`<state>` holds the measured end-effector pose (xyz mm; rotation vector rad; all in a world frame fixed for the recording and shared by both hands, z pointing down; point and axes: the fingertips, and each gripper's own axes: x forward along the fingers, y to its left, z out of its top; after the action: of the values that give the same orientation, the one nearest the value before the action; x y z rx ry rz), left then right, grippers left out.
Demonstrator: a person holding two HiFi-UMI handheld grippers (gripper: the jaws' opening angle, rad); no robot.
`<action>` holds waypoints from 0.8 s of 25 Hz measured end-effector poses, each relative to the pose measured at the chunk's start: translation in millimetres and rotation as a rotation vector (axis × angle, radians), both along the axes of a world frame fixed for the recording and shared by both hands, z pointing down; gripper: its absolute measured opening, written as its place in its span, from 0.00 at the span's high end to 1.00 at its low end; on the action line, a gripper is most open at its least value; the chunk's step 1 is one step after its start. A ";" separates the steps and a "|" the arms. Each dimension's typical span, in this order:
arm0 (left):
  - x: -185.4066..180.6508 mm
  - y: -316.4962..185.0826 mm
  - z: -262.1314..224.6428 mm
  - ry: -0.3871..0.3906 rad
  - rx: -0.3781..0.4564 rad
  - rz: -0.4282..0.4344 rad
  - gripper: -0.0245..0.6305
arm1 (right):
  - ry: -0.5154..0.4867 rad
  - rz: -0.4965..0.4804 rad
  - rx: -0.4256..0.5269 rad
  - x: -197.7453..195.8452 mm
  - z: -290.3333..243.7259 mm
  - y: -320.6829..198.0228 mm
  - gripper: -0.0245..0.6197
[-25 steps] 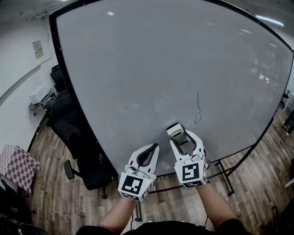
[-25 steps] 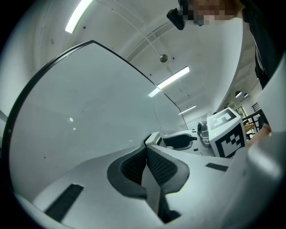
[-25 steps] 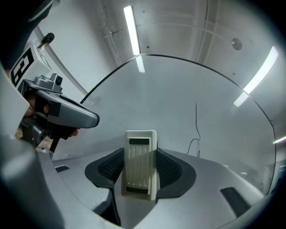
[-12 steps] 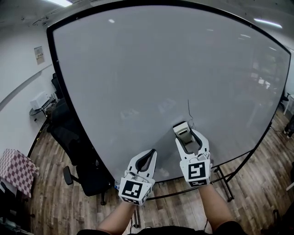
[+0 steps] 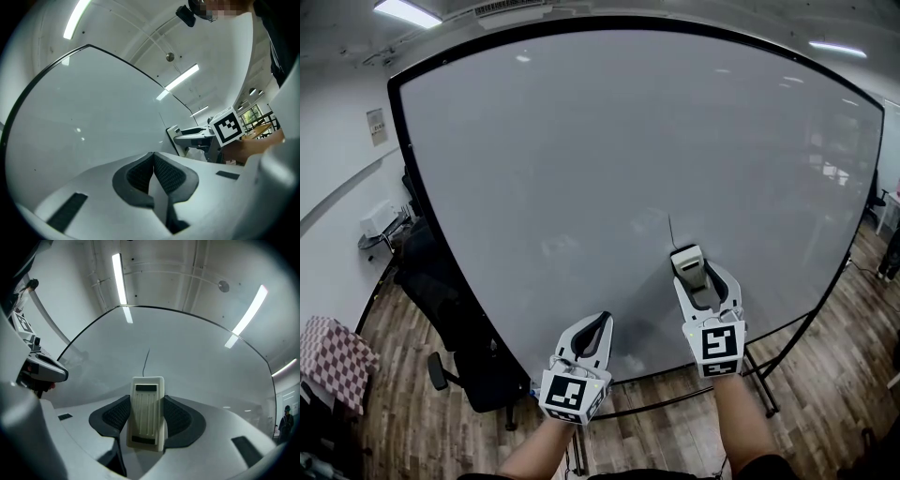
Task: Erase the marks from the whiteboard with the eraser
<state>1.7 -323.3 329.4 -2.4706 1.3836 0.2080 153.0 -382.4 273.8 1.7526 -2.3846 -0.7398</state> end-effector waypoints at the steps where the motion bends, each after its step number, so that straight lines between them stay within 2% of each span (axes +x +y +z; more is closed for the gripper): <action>1: 0.0 -1.1 -0.2 0.001 0.000 0.000 0.93 | -0.006 0.010 0.003 4.8 -1.9 -1.9 0.58; 12: 11.0 1.1 -2.1 0.008 0.005 0.011 0.93 | -0.113 0.184 0.041 100.1 -21.8 -17.4 0.58; 16: 5.8 -0.1 -13.6 0.047 0.017 -0.003 0.93 | -0.131 0.224 0.041 120.5 -26.3 -20.4 0.58; 20: 6.6 3.0 -26.6 0.046 0.035 -0.032 0.93 | -0.144 0.304 0.037 161.0 -32.9 -20.4 0.58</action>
<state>8.2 -320.3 302.8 -2.4283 1.4250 0.2812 313.9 -402.8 240.9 2.1854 -2.1210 -0.6384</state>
